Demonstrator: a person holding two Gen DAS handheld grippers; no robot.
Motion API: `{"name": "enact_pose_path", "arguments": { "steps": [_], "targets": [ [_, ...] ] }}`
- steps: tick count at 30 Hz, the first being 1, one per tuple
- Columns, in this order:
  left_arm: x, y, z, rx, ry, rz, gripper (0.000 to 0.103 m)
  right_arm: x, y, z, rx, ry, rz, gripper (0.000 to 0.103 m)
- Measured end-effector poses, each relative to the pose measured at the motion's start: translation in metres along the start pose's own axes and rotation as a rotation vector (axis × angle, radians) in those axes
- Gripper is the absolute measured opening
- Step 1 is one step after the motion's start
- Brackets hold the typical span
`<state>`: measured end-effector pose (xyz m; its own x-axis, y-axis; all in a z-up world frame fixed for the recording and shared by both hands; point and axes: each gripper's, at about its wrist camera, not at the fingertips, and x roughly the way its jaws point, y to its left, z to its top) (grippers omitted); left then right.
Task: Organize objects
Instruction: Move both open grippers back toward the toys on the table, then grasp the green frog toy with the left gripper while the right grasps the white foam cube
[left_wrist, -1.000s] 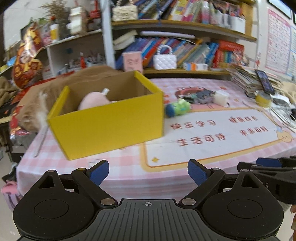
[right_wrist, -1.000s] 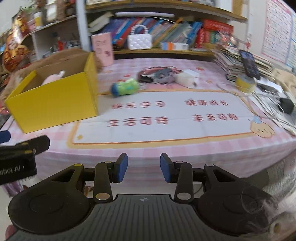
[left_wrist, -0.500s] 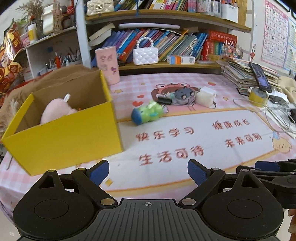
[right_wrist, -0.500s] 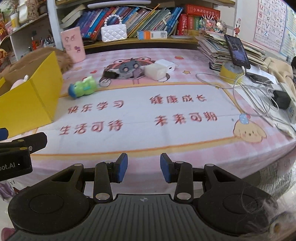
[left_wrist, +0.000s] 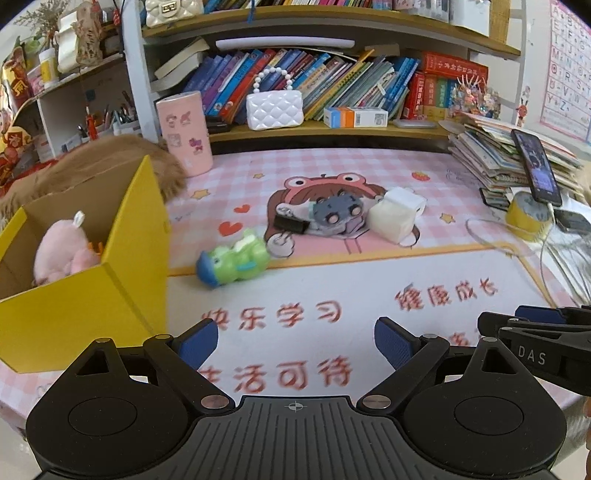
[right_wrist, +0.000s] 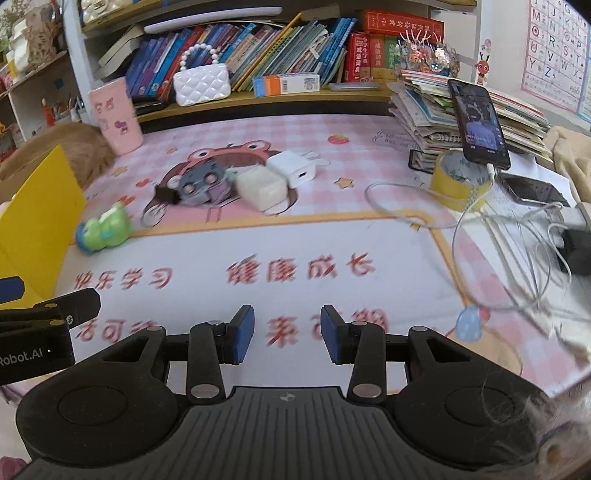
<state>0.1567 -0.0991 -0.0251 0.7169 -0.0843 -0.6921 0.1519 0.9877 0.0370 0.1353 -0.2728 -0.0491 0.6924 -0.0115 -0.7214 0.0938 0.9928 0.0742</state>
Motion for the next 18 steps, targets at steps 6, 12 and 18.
{"name": "enact_pose_path", "arguments": {
  "steps": [6,12,18],
  "targets": [
    [0.019,-0.014,0.017,-0.032,-0.014,0.060,0.079,0.017,-0.023,0.020,-0.013,-0.014,0.021,0.041],
    [0.040,-0.011,0.034,-0.098,-0.009,0.165,0.073,0.039,-0.033,0.042,-0.025,-0.026,0.054,0.046],
    [0.066,-0.001,0.049,-0.134,-0.006,0.263,0.073,0.066,-0.031,0.059,-0.049,-0.032,0.066,0.046]
  ]
}}
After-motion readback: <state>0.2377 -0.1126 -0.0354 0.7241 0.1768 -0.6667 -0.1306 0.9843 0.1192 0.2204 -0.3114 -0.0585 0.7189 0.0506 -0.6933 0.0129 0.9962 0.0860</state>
